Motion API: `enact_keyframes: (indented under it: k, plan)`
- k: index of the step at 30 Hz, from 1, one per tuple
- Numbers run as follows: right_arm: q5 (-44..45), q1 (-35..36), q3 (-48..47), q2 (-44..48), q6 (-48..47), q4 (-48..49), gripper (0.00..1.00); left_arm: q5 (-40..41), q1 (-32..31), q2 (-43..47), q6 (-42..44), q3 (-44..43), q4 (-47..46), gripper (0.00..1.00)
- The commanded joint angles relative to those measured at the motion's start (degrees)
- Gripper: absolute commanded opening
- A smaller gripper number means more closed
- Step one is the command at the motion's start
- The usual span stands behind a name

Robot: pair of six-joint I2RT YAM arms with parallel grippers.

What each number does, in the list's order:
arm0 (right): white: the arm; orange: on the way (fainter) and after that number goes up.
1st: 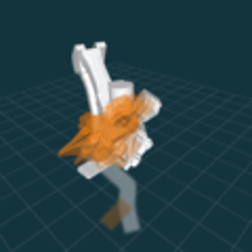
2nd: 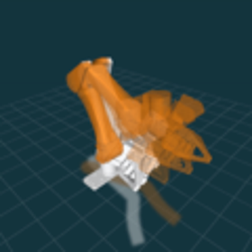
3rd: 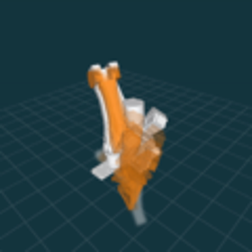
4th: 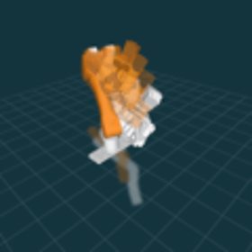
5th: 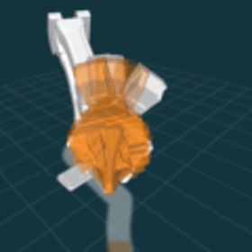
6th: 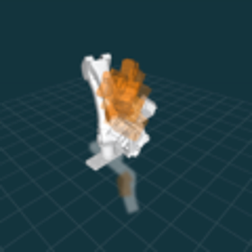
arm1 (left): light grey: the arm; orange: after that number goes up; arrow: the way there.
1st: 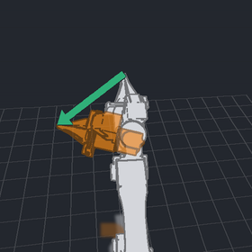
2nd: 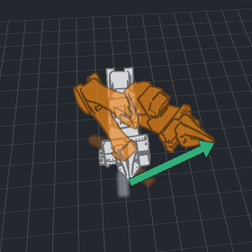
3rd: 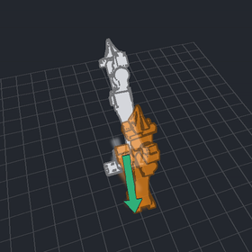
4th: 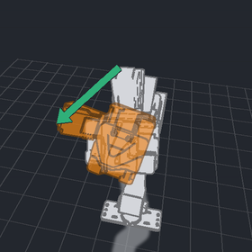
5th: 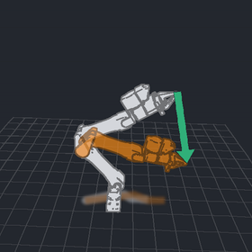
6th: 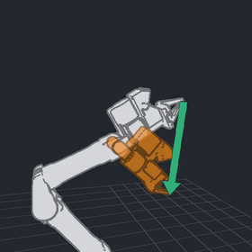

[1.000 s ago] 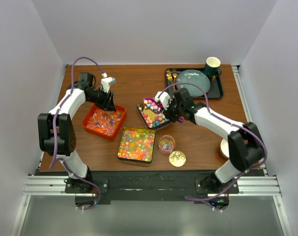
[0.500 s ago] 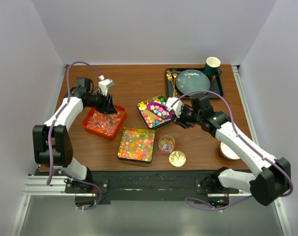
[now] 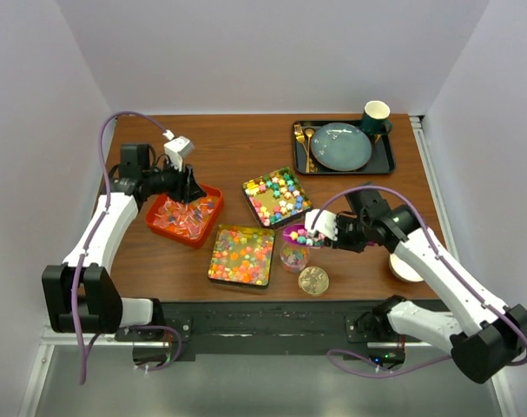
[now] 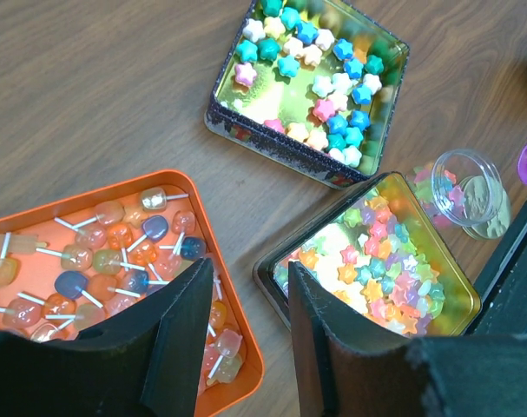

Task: Pack the candies
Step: Place the fake candies in the packing bottle.

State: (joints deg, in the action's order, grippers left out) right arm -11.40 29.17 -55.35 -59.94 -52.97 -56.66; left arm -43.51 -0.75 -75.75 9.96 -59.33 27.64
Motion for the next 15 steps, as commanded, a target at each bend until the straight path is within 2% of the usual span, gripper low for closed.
enact_keyframes:
  k: [1,15]
  plan:
    - [5.3,-0.2,-1.9,2.0,-6.0,-5.6,0.00,-1.1,0.8,2.4,-0.6,-0.2,-1.9,0.45]
    - [12.7,0.6,-5.8,-5.3,-10.1,-7.5,0.00,-1.1,2.8,4.1,-0.6,0.4,-2.3,0.45]
